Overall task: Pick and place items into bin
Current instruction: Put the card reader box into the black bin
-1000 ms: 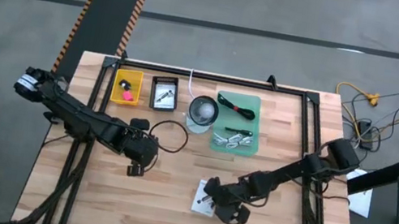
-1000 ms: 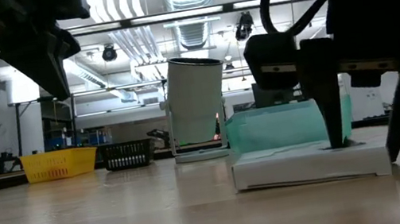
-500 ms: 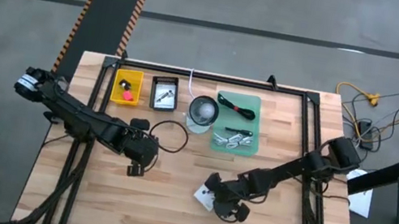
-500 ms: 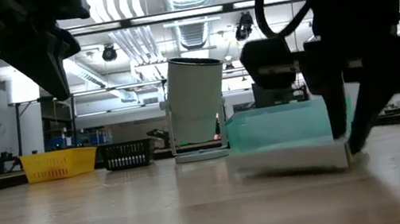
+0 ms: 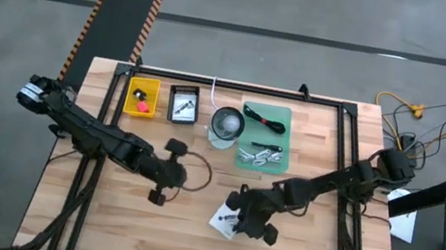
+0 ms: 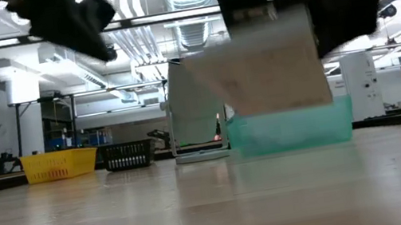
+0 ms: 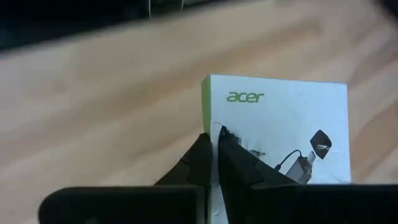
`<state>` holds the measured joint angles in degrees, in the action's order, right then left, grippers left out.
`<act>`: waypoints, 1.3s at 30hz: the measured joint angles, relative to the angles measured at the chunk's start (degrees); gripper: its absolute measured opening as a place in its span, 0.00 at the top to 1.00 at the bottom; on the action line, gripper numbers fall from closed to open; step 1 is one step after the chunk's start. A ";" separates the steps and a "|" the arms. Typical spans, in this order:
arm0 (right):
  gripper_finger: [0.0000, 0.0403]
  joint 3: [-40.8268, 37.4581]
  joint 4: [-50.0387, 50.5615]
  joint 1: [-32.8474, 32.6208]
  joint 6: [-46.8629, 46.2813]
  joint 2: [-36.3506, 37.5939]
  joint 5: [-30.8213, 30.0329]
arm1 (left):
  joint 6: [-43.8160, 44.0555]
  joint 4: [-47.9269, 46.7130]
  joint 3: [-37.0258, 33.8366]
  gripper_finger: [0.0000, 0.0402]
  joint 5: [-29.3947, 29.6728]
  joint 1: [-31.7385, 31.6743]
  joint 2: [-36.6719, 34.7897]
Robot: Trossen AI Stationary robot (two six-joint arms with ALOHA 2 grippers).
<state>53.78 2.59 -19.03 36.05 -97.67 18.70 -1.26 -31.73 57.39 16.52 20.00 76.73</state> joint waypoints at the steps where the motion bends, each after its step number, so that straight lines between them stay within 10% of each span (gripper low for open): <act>1: 0.97 0.00 -1.09 0.46 0.26 0.60 2.10 | -2.46 2.37 -0.28 1.00 -0.01 0.01 0.00; 9: 0.97 -0.10 -4.96 1.18 5.31 4.32 12.93 | -20.54 26.25 -7.69 1.00 0.17 -0.08 0.00; 25: 0.97 -0.31 -7.78 1.26 8.10 7.61 12.90 | -35.90 47.81 -8.71 0.60 -5.21 0.16 8.59; 39: 0.97 -0.27 -7.82 3.27 9.65 7.72 12.61 | -41.24 57.16 -7.90 0.58 -13.80 0.36 13.20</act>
<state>53.51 -5.23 -15.76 45.69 -89.95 31.31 -42.50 25.43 49.50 2.72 20.36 89.93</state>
